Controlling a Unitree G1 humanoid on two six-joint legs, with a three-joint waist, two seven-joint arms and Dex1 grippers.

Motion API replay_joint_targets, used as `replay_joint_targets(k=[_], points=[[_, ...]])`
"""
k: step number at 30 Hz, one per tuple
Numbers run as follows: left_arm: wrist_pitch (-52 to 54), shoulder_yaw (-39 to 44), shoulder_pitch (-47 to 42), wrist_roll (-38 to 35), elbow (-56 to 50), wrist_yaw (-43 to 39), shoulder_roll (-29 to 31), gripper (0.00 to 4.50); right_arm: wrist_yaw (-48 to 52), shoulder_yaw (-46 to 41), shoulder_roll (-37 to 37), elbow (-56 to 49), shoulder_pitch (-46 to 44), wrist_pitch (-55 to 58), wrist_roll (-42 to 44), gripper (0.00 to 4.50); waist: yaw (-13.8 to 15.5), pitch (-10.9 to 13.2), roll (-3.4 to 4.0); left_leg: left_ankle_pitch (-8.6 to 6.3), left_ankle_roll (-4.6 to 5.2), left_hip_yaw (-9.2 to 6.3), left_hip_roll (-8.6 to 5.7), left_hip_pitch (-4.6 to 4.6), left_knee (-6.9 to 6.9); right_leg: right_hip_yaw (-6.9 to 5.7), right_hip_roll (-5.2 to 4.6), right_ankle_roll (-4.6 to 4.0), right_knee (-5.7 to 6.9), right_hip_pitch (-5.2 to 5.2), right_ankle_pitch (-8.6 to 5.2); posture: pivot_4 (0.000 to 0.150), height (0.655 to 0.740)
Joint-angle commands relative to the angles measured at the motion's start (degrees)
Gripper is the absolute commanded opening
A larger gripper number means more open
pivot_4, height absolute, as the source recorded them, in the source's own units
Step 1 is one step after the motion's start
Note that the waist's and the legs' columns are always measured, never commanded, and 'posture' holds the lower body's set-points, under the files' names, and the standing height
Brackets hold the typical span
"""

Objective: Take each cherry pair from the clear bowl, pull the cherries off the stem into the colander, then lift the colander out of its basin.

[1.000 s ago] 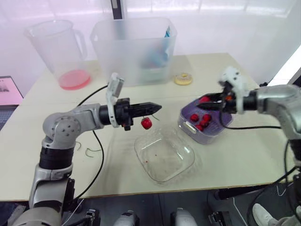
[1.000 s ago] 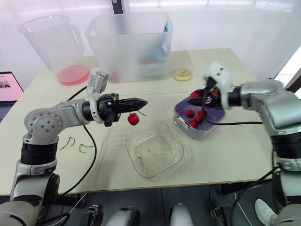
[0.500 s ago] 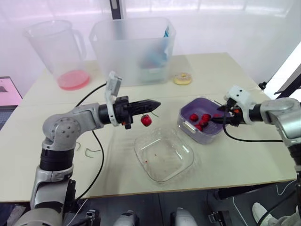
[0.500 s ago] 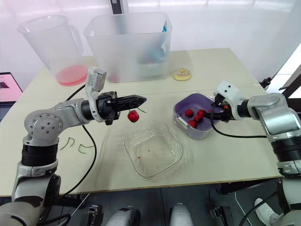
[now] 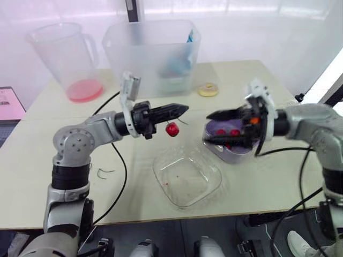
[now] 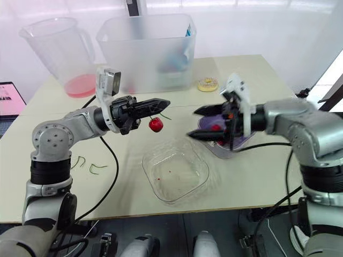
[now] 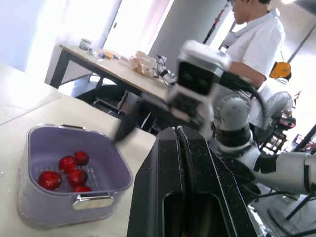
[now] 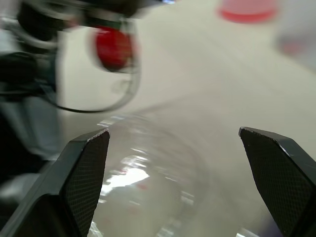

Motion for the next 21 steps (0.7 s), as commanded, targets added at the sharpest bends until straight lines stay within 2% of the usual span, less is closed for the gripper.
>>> replay_joint_targets(k=[1, 5, 10, 13, 15, 21], points=[[0.6, 0.0, -2.2, -1.5, -0.4, -1.2, -0.1, 0.0, -5.9, 0.2, 5.4, -0.8, -3.2, 2.1, 2.8, 4.48, 0.1, 0.0, 0.0, 0.0, 0.0, -0.01, -0.01, 0.0, 0.01, 0.0, -0.01, 0.03, 0.0, -0.01, 0.02, 0.15, 0.74], [1.7, -0.6, -3.3, -1.9, -0.5, -1.6, -0.8, 0.0, -8.7, 2.5, 11.9, 0.7, -5.5, 2.4, 3.9, 4.48, 0.0, 0.0, 0.0, 0.0, 0.0, -0.07, -0.03, 0.0, -0.01, 0.0, -0.01, 0.03, 0.03, -0.01, 0.02, 0.15, 0.74], [2.1, -0.4, -3.5, -1.9, -1.1, -1.0, -1.2, 0.0, -10.4, 3.0, 15.1, 0.9, -6.1, 2.6, 5.2, 4.48, -0.1, 0.0, 0.0, 0.0, 0.0, -0.1, -0.03, 0.0, -0.03, 0.0, 0.0, 0.03, 0.04, -0.01, 0.02, 0.15, 0.74], [2.2, -0.3, -3.2, -1.9, -1.5, -0.9, -0.8, 0.0, -11.2, 2.5, 15.9, 1.1, -6.2, 2.8, 6.4, 3.61, -0.2, 0.0, 0.0, 0.0, 0.0, -0.1, -0.02, 0.0, -0.02, 0.0, 0.0, 0.03, 0.05, -0.01, 0.02, 0.15, 0.74], [2.1, -0.3, -3.0, -1.7, -1.7, -0.7, -0.6, 0.0, -11.6, 2.7, 15.8, 1.2, -6.3, 2.7, 6.6, 2.76, -0.2, 0.0, 0.0, 0.0, 0.0, -0.1, -0.02, 0.0, -0.02, 0.0, 0.01, 0.03, 0.06, -0.02, 0.02, 0.15, 0.74], [1.7, -0.5, -3.0, -1.5, -1.6, -0.9, -0.5, 0.0, -11.5, 2.9, 15.6, 1.2, -6.5, 3.0, 7.8, 2.76, -0.2, 0.0, 0.0, 0.0, 0.0, -0.1, -0.02, 0.0, -0.02, 0.0, 0.0, 0.03, 0.06, -0.02, 0.02, 0.15, 0.74]])
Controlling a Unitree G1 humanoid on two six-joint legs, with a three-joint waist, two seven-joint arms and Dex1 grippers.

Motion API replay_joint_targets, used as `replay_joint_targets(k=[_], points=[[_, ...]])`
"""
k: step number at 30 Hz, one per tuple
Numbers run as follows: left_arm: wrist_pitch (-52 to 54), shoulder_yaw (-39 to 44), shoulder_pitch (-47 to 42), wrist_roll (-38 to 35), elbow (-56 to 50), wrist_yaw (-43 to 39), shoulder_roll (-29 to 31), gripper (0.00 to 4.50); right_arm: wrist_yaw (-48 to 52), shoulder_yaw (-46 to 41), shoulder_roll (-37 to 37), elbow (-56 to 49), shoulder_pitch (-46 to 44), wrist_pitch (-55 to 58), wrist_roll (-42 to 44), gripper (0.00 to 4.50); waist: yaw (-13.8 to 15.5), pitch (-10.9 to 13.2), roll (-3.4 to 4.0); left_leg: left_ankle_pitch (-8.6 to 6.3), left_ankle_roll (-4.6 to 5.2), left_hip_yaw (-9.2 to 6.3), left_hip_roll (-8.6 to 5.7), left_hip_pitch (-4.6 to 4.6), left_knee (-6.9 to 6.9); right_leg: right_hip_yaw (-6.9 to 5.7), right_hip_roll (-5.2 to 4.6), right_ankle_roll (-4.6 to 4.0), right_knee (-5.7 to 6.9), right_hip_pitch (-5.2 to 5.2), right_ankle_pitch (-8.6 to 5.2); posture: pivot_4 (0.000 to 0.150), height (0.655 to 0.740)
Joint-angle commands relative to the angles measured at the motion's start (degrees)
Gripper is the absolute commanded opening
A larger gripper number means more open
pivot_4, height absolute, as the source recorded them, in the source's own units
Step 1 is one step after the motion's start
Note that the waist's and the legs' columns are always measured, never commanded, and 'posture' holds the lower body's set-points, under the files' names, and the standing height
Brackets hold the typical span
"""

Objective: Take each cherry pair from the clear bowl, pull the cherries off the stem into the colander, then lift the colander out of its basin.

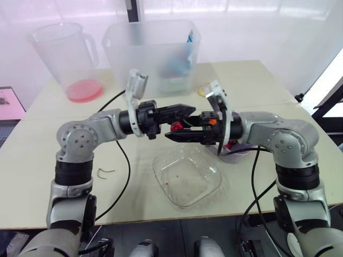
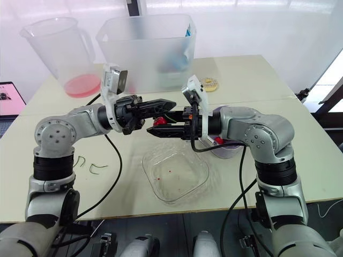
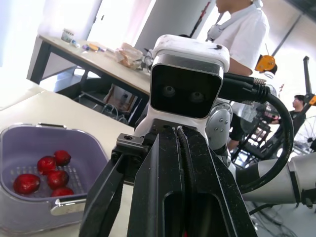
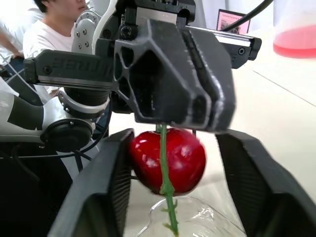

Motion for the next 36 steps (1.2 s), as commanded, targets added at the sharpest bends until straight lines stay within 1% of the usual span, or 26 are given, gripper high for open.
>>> replay_joint_targets(k=[1, 4, 6, 8, 9, 15, 21, 24, 30, 33, 36], points=[[-0.8, 0.6, -0.5, -0.4, -1.8, -0.4, 0.3, 0.0, 0.1, -1.0, -0.1, -1.0, -1.8, 0.0, 1.8, 2.76, 0.0, 0.0, 0.0, 0.0, 0.0, 0.0, 0.0, 0.0, 0.0, 0.0, 0.0, 0.0, 0.0, 0.0, 0.0, 0.15, 0.74], [-1.1, 0.6, -0.5, -0.1, -1.7, -0.5, 0.3, 0.0, 0.1, -0.9, -0.4, -1.0, -1.8, 0.2, 2.1, 2.76, 0.0, 0.0, 0.0, 0.0, 0.0, 0.0, 0.0, 0.0, 0.0, 0.0, 0.0, 0.0, 0.0, 0.0, 0.0, 0.15, 0.74], [-1.2, 0.6, -0.4, 0.0, -1.6, -0.6, 0.4, 0.0, 0.0, -1.0, -0.4, -1.1, -1.6, 0.3, 2.4, 2.23, 0.0, 0.0, 0.0, 0.0, 0.0, 0.0, 0.0, 0.0, 0.0, 0.0, 0.0, 0.0, 0.0, 0.0, 0.0, 0.15, 0.74], [-1.3, 0.6, -0.3, 0.1, -1.7, -0.7, 0.4, 0.0, -0.1, -1.1, -0.4, -1.4, -1.4, 0.3, 2.8, 1.4, 0.0, 0.0, 0.0, 0.0, 0.0, 0.0, 0.0, 0.0, 0.0, 0.0, 0.0, 0.0, 0.0, 0.0, 0.0, 0.15, 0.74], [-1.4, 0.6, -0.3, 0.1, -1.7, -0.8, 0.4, 0.0, -0.1, -1.0, -0.5, -1.6, -1.2, 0.3, 2.8, 1.08, 0.0, 0.0, 0.0, 0.0, 0.0, 0.0, 0.0, 0.0, 0.0, 0.0, 0.0, 0.0, 0.0, 0.0, 0.0, 0.15, 0.74], [-1.7, 0.7, -0.1, 0.4, -1.8, -0.8, 0.3, 0.0, 0.5, 0.5, -1.6, -2.4, -0.1, -0.1, 1.8, 1.08, 0.0, 0.0, 0.0, 0.0, 0.0, 0.0, 0.0, 0.0, 0.0, 0.0, 0.0, 0.0, 0.0, 0.0, 0.0, 0.15, 0.74], [-2.2, 0.8, 0.0, 0.9, -1.7, -1.0, 0.2, 0.0, 4.2, 4.8, -6.3, -2.8, 5.0, -2.5, -1.7, 1.08, 0.1, 0.0, 0.0, 0.0, 0.0, 0.01, -0.01, 0.0, 0.0, 0.0, -0.01, 0.0, -0.01, 0.0, 0.0, 0.15, 0.74], [-2.9, 1.6, 0.3, 1.0, -1.2, -0.4, 0.0, 0.0, 6.0, 4.7, -8.2, -3.2, 6.7, -3.2, -1.5, 1.08, 0.0, 0.0, 0.0, 0.0, 0.0, 0.01, -0.01, 0.0, 0.0, 0.0, 0.0, 0.0, -0.01, 0.0, 0.0, 0.15, 0.74], [-3.4, 3.2, 2.1, 0.7, -2.3, 0.7, 1.6, 0.0, 8.2, 1.9, -13.9, 0.5, 6.5, -5.0, -3.7, 1.08, 0.1, 0.0, 0.0, 0.0, 0.0, 0.03, 0.0, 0.0, -0.01, 0.0, 0.0, 0.0, -0.01, -0.01, 0.0, 0.15, 0.74], [-3.4, 4.7, 3.9, 0.2, -3.5, 1.9, 2.6, 0.0, 8.1, 1.8, -18.6, 7.4, 2.6, -10.0, -10.7, 1.08, 0.1, 0.0, 0.0, 0.0, 0.0, 0.04, -0.01, 0.0, 0.0, 0.0, 0.0, 0.0, -0.02, -0.01, 0.0, 0.15, 0.74], [-3.6, 6.0, 5.8, -0.2, -4.5, 3.2, 3.5, 0.0, 8.6, 5.4, -22.3, 15.5, -1.7, -17.0, -20.0, 1.08, 0.1, 0.0, 0.0, 0.0, 0.0, 0.07, -0.01, 0.0, -0.01, 0.01, 0.0, 0.0, -0.02, -0.03, 0.0, 0.15, 0.74]])
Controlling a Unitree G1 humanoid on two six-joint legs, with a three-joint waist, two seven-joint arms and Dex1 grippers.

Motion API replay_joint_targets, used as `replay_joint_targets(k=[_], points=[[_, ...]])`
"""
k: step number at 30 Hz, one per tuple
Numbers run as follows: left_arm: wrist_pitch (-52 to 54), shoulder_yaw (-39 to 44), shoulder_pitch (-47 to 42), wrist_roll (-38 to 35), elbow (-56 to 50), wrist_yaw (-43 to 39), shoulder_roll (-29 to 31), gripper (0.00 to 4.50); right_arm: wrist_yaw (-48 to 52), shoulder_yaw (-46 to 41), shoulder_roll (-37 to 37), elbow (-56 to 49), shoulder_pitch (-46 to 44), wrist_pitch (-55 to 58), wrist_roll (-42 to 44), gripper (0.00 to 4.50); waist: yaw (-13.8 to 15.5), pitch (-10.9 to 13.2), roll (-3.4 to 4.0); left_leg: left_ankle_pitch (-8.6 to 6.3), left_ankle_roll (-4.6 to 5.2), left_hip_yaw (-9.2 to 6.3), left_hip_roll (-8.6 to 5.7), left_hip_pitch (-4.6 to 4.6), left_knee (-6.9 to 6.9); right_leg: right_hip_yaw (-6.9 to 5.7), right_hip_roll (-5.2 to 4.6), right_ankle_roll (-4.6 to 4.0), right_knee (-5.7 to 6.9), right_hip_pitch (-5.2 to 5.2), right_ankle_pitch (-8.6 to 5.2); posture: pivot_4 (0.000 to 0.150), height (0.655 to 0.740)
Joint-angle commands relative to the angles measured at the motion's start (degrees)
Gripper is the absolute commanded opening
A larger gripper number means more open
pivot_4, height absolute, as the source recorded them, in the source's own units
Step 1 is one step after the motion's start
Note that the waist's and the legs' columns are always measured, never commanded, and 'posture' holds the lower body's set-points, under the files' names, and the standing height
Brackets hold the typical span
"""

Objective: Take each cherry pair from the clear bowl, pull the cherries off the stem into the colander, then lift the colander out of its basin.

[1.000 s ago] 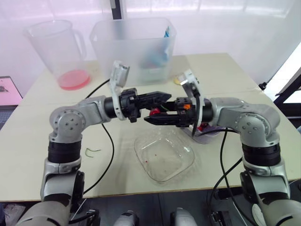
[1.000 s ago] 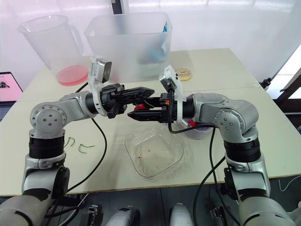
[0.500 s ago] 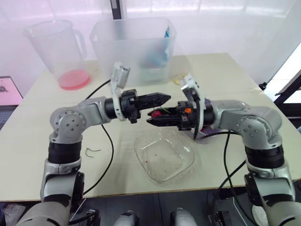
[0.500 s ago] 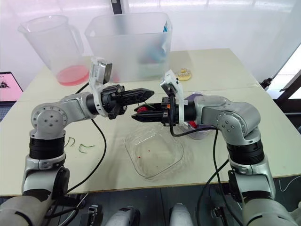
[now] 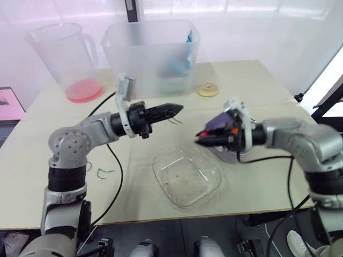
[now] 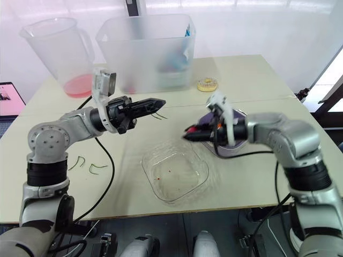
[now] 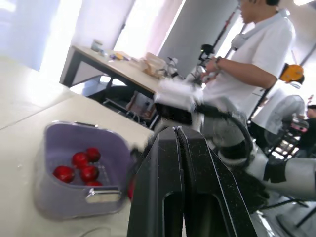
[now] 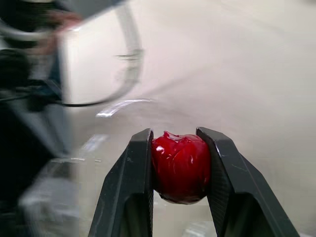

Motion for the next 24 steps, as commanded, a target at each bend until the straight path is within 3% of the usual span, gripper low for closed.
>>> replay_joint_targets(k=[1, 4, 11, 14, 18, 19, 24], points=[[-1.1, 2.6, 1.0, -1.2, -2.7, 1.3, 1.1, 0.0, 1.1, 2.3, -3.3, 6.7, -4.1, -8.0, -9.6, 1.08, 0.0, 0.0, 0.0, 0.0, 0.0, 0.0, 0.01, 0.0, -0.01, 0.0, 0.0, 0.0, -0.01, 0.0, 0.0, 0.15, 0.74], [-1.3, 3.3, 2.8, -1.5, -4.0, 2.4, 1.3, 0.0, 3.6, 6.2, -2.8, 14.7, -6.0, -14.1, -16.1, 1.08, 0.0, 0.0, 0.0, 0.0, 0.0, 0.03, 0.02, 0.0, -0.05, 0.0, 0.01, 0.0, -0.07, 0.0, 0.0, 0.15, 0.74], [-1.6, 3.5, 4.8, -1.9, -6.4, 4.6, 0.5, 0.0, 7.4, 8.3, 2.4, 22.4, -6.1, -18.4, -20.4, 1.08, -0.1, 0.0, 0.0, 0.0, 0.0, 0.06, 0.03, 0.0, -0.05, 0.0, 0.0, 0.0, -0.07, -0.01, 0.0, 0.15, 0.74], [-2.0, 3.9, 5.8, -2.0, -7.4, 4.6, 1.1, 0.0, 7.7, 6.7, 3.4, 24.3, -6.1, -17.6, -20.4, 2.29, 0.0, 0.0, 0.0, 0.0, 0.0, 0.05, 0.03, 0.0, -0.05, 0.0, 0.0, 0.0, -0.07, -0.01, 0.0, 0.15, 0.74], [-2.3, 4.1, 6.5, -2.4, -7.9, 4.5, 2.1, 0.0, 9.6, 4.7, 2.5, 23.3, -6.2, -16.5, -19.1, 4.28, 0.0, 0.0, 0.0, 0.0, 0.0, 0.04, 0.01, -0.01, -0.04, 0.0, -0.01, 0.0, -0.08, 0.0, 0.0, 0.15, 0.74], [-2.4, 4.1, 6.7, -2.3, -7.9, 4.4, 2.5, 0.0, 10.2, 4.1, 1.9, 22.5, -6.2, -16.2, -18.8, 4.45, 0.0, 0.0, 0.0, 0.0, 0.0, 0.04, 0.02, -0.01, -0.04, 0.0, -0.01, 0.0, -0.08, 0.0, 0.0, 0.15, 0.74], [-2.5, 4.1, 7.4, -1.6, -7.6, 4.0, 4.5, 0.0, 13.4, 0.4, -1.0, 16.8, -6.3, -14.3, -16.5, 4.45, 0.0, 0.0, 0.0, 0.0, 0.0, 0.04, 0.02, -0.01, -0.05, 0.0, 0.0, 0.0, -0.09, -0.01, 0.0, 0.15, 0.74]])
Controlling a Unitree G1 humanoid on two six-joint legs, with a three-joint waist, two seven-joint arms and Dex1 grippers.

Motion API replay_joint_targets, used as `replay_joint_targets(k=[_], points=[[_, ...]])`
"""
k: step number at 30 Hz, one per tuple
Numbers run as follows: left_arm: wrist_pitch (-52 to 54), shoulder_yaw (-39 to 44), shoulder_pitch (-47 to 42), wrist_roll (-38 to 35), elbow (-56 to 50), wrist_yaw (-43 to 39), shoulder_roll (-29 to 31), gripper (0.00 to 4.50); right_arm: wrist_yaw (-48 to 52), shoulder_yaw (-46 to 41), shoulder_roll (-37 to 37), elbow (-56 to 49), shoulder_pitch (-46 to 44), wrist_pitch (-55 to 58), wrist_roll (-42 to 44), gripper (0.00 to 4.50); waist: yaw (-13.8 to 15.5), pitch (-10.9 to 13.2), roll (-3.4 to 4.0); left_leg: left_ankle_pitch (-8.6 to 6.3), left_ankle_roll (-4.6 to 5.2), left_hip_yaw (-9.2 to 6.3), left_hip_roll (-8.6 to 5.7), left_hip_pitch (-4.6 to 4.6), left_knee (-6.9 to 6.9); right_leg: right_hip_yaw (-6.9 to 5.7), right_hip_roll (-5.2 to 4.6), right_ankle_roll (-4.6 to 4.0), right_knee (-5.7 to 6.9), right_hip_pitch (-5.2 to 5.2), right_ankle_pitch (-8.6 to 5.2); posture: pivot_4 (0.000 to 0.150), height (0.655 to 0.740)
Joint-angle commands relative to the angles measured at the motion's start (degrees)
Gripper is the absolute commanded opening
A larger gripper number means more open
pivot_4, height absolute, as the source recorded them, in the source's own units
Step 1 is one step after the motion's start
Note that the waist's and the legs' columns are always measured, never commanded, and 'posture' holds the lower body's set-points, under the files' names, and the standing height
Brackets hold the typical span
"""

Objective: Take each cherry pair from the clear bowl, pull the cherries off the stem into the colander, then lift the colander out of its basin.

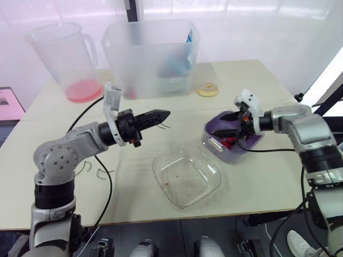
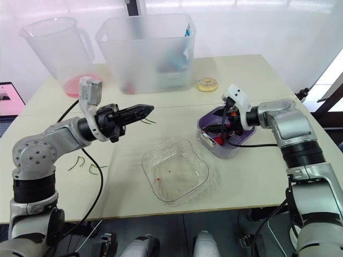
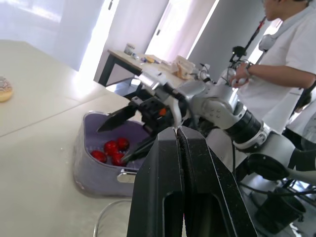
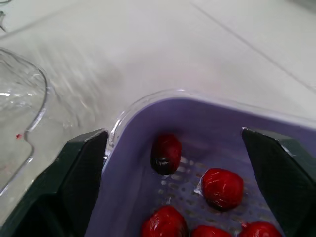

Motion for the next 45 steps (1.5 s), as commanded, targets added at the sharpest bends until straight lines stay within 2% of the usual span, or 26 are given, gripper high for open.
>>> replay_joint_targets(k=[1, 5, 11, 15, 19, 23, 26, 30, 33, 38, 43, 45], points=[[-1.0, 1.4, 0.5, 0.2, -0.9, -0.6, 2.3, 0.0, 3.2, -5.2, -3.2, -7.5, -1.1, 1.1, 3.8, 4.45, 0.0, 0.0, 0.0, 0.0, 0.0, 0.0, 0.0, 0.0, -0.01, 0.0, 0.0, 0.0, 0.0, 0.0, 0.0, 0.15, 0.74], [-1.5, 1.5, 1.4, 3.8, 1.9, -2.1, 7.1, 0.0, 7.3, -10.4, -6.7, -19.1, -0.3, 7.0, 12.5, 4.45, 0.0, 0.0, 0.01, 0.0, 0.0, -0.01, 0.01, 0.0, -0.04, 0.0, 0.02, 0.0, -0.03, -0.01, 0.0, 0.15, 0.74], [-6.9, -3.4, 3.1, 18.5, 12.8, -8.2, 18.2, 0.0, 7.5, -15.5, -8.3, -36.0, 2.3, 17.5, 27.3, 4.45, 0.0, 0.0, 0.02, 0.0, 0.0, -0.01, 0.05, 0.03, -0.06, 0.0, 0.04, 0.0, -0.05, 0.0, 0.0, 0.15, 0.74], [-5.2, -5.6, 2.5, 23.5, 23.6, -9.6, 19.8, 0.0, 2.9, -16.0, -7.0, -39.8, 3.7, 19.5, 30.4, 4.45, 0.3, 0.0, 0.01, 0.0, 0.0, -0.04, 0.0, 0.03, -0.02, -0.01, 0.01, 0.0, -0.04, 0.05, 0.0, 0.15, 0.74], [0.3, -7.5, 5.7, 23.0, 25.4, -15.0, 21.1, 0.0, 0.7, -17.2, -7.4, -43.0, 7.5, 19.7, 32.7, 4.45, 0.4, 0.0, 0.01, -0.02, 0.04, -0.1, -0.04, 0.0, -0.04, -0.01, -0.02, 0.0, -0.05, 0.03, 0.0, 0.15, 0.74], [-0.2, -8.0, 8.1, 25.5, 27.4, -17.9, 22.3, 0.0, -0.8, -20.5, -9.0, -47.3, 13.0, 20.0, 35.8, 4.45, 0.2, 0.0, 0.01, -0.02, 0.04, -0.09, -0.01, -0.01, -0.04, -0.01, -0.01, 0.0, -0.03, -0.01, 0.0, 0.15, 0.74], [-1.2, -7.3, 7.4, 27.6, 30.9, -17.5, 22.1, 0.9, -1.0, -22.2, -10.2, -48.7, 16.6, 19.1, 36.9, 4.5, 0.2, 0.0, 0.01, -0.02, 0.04, -0.08, 0.01, 0.0, -0.01, -0.02, 0.02, 0.0, 0.02, 0.0, 0.0, 0.15, 0.74], [-1.0, -7.3, 6.8, 29.2, 31.5, -18.2, 22.9, 2.87, 1.1, -23.4, -12.5, -47.1, 20.1, 16.2, 35.9, 4.5, 0.2, 0.0, 0.01, -0.02, 0.04, -0.06, 0.0, 0.0, 0.0, -0.02, 0.01, 0.0, 0.03, 0.01, 0.0, 0.15, 0.74], [-6.1, -6.3, 6.2, 31.0, 31.7, -19.4, 23.1, 4.47, 1.5, -22.6, -14.3, -43.2, 21.0, 15.0, 34.2, 4.5, 0.2, 0.0, 0.01, -0.02, 0.04, -0.06, 0.0, 0.0, 0.0, -0.02, 0.01, 0.0, 0.02, 0.01, 0.0, 0.15, 0.74], [-14.4, -0.6, 2.9, 31.2, 32.3, -19.3, 22.5, 4.47, 3.4, -19.7, -15.9, -36.9, 22.4, 9.6, 28.1, 4.5, 0.2, 0.0, 0.01, -0.02, 0.04, -0.05, 0.0, 0.0, 0.01, -0.02, 0.0, 0.0, 0.02, 0.01, 0.0, 0.15, 0.74], [-19.9, 0.1, -0.2, 29.2, 18.5, -25.5, 23.7, 4.47, -1.6, -18.1, -17.5, -34.0, 22.5, 11.2, 23.2, 4.5, 0.1, 0.0, 0.0, -0.02, 0.04, -0.03, 0.0, -0.01, -0.03, -0.02, -0.02, 0.0, 0.01, -0.01, 0.0, 0.15, 0.74], [-21.7, -1.2, -1.2, 29.1, 14.2, -28.0, 23.6, 4.47, -5.9, -18.7, -18.2, -38.0, 22.9, 16.0, 24.2, 4.5, 0.5, 0.0, 0.0, -0.02, 0.04, -0.07, 0.0, -0.06, 0.01, -0.03, -0.02, 0.0, -0.02, -0.01, 0.0, 0.15, 0.74]])
